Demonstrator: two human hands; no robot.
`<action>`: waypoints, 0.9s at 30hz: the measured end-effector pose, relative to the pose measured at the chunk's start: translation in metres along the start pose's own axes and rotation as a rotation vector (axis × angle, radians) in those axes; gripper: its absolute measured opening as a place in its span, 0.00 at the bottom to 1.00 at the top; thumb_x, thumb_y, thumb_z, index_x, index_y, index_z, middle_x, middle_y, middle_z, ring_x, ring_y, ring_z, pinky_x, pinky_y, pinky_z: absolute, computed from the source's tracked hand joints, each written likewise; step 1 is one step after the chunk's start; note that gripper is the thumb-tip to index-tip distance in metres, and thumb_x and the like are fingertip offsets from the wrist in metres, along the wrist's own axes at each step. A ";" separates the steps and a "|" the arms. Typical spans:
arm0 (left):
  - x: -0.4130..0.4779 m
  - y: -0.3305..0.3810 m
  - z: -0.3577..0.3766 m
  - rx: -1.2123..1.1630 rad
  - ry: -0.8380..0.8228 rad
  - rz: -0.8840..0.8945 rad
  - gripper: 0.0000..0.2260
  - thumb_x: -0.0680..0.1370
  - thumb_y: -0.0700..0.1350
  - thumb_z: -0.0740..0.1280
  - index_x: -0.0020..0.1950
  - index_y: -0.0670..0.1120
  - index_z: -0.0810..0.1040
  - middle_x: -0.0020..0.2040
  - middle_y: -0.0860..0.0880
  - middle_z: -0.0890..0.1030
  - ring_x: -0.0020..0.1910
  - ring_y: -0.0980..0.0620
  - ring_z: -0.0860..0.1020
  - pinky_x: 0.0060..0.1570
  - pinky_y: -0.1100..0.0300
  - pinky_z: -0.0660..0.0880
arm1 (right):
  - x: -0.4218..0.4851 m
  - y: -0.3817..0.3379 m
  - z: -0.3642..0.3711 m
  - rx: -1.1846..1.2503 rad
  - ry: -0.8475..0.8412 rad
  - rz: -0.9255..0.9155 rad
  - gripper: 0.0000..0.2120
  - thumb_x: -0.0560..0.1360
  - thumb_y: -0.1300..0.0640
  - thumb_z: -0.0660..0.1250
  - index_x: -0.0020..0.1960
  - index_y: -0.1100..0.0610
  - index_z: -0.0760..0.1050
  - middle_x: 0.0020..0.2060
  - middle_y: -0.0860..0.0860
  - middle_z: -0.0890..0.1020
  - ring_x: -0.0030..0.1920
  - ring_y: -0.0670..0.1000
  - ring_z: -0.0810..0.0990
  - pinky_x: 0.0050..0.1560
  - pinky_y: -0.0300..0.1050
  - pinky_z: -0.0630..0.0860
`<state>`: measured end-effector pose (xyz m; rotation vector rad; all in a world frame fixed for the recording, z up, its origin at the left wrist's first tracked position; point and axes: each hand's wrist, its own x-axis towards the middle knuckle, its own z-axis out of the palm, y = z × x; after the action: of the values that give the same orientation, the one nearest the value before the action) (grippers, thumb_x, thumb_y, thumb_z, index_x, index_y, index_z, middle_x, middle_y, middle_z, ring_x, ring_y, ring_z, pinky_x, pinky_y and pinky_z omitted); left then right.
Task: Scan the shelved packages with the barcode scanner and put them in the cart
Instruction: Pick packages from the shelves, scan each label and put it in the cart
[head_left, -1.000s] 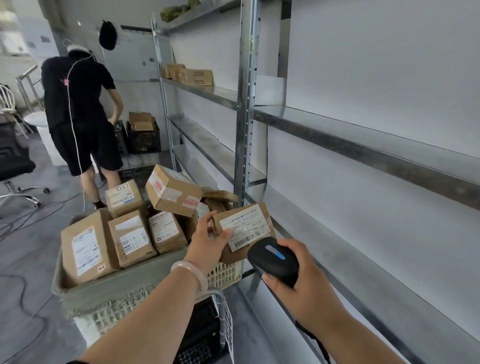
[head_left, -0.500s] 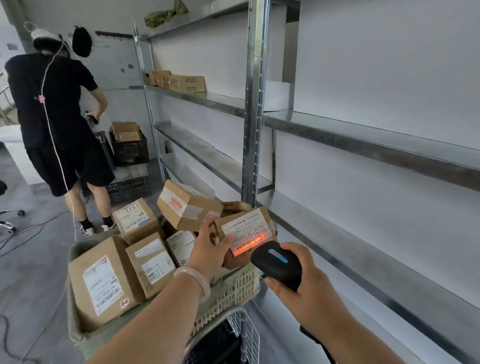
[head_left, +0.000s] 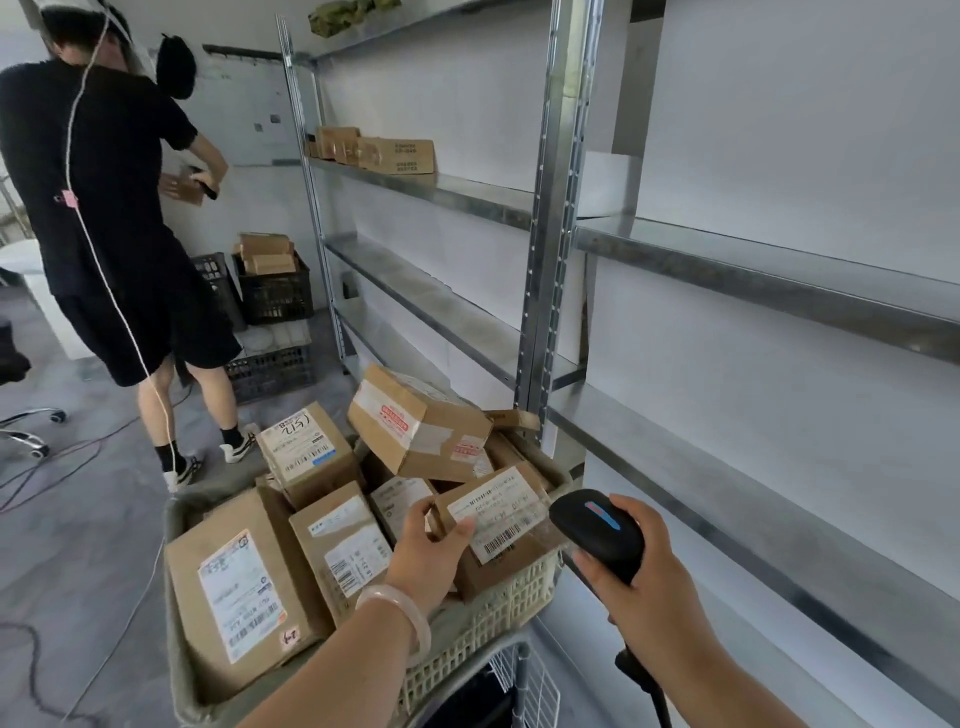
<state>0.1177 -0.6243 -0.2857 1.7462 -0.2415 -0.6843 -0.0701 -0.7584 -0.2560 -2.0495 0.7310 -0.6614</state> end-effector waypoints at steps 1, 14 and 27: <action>0.002 0.000 0.002 -0.014 -0.004 -0.024 0.19 0.79 0.52 0.67 0.67 0.55 0.65 0.54 0.47 0.83 0.45 0.50 0.83 0.35 0.59 0.81 | 0.007 0.002 0.002 -0.003 0.006 0.010 0.28 0.71 0.50 0.75 0.61 0.35 0.62 0.52 0.38 0.77 0.42 0.41 0.81 0.41 0.39 0.81; 0.081 0.020 0.090 -0.432 0.134 -0.371 0.28 0.72 0.51 0.76 0.65 0.54 0.64 0.54 0.40 0.81 0.48 0.36 0.83 0.40 0.38 0.82 | 0.122 0.056 0.011 0.154 -0.045 0.188 0.26 0.73 0.50 0.73 0.61 0.34 0.62 0.48 0.53 0.82 0.35 0.50 0.82 0.35 0.44 0.79; 0.136 0.012 0.123 -0.476 0.196 -0.484 0.26 0.77 0.52 0.71 0.70 0.52 0.63 0.57 0.44 0.79 0.53 0.45 0.79 0.39 0.50 0.80 | 0.204 0.091 0.050 0.179 -0.177 0.204 0.27 0.72 0.50 0.74 0.62 0.35 0.63 0.54 0.41 0.76 0.51 0.50 0.81 0.52 0.56 0.80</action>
<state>0.1609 -0.7965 -0.3352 1.3982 0.4623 -0.8272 0.0813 -0.9173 -0.3197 -1.8145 0.7374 -0.4084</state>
